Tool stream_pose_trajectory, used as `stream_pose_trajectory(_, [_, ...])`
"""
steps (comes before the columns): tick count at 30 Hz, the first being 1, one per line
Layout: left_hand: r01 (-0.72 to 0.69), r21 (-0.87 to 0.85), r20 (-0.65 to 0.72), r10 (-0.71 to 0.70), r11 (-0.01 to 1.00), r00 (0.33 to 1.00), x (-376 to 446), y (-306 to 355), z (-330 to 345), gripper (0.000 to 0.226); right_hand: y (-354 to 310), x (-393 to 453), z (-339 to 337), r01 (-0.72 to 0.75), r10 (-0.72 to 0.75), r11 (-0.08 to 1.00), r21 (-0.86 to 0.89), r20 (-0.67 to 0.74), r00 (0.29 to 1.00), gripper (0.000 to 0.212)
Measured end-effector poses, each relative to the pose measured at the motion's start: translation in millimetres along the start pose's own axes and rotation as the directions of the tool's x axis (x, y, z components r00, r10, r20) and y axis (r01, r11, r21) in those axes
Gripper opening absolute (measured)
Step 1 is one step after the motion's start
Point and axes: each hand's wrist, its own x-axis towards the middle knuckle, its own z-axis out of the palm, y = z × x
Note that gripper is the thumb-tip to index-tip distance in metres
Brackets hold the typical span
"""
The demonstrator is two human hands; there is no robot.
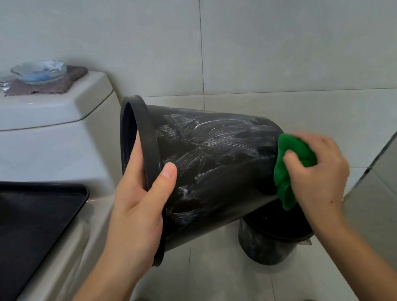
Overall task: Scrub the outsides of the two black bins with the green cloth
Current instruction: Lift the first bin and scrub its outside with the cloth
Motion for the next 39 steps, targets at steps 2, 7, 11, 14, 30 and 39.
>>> stream_pose_trajectory(2, [0.002,-0.008,-0.001,-0.002,1.000,1.000,1,0,-2,0.056,-12,-13,1,0.177,-0.172,0.983,-0.053,0.090,0.981,0.036])
stream_pose_trajectory(7, [-0.026,-0.007,0.000,0.026,1.000,1.000,0,0,-1,0.055,-3,-2,0,0.055,-0.056,0.998,0.040,0.044,0.997,0.036])
stream_pose_trajectory(11, [-0.027,-0.006,-0.007,0.027,1.000,1.000,-1,-3,2,0.058,-23,-22,3,0.177,-0.178,0.984,0.013,0.080,0.981,0.033])
stream_pose_trajectory(14, [0.004,-0.074,-0.031,-0.007,0.997,0.999,0,-4,4,0.057,-23,-30,3,0.337,-0.340,0.941,0.039,0.112,0.934,0.030])
stream_pose_trajectory(30, [-0.104,0.033,0.030,0.103,0.994,0.994,-6,-9,13,0.065,-38,-35,4,0.319,-0.319,0.940,0.118,-0.015,0.948,0.022])
stream_pose_trajectory(39, [-0.067,0.054,0.009,0.066,0.996,0.998,-3,-21,24,0.069,-49,-32,12,0.281,-0.284,0.951,0.126,0.000,0.959,0.020])
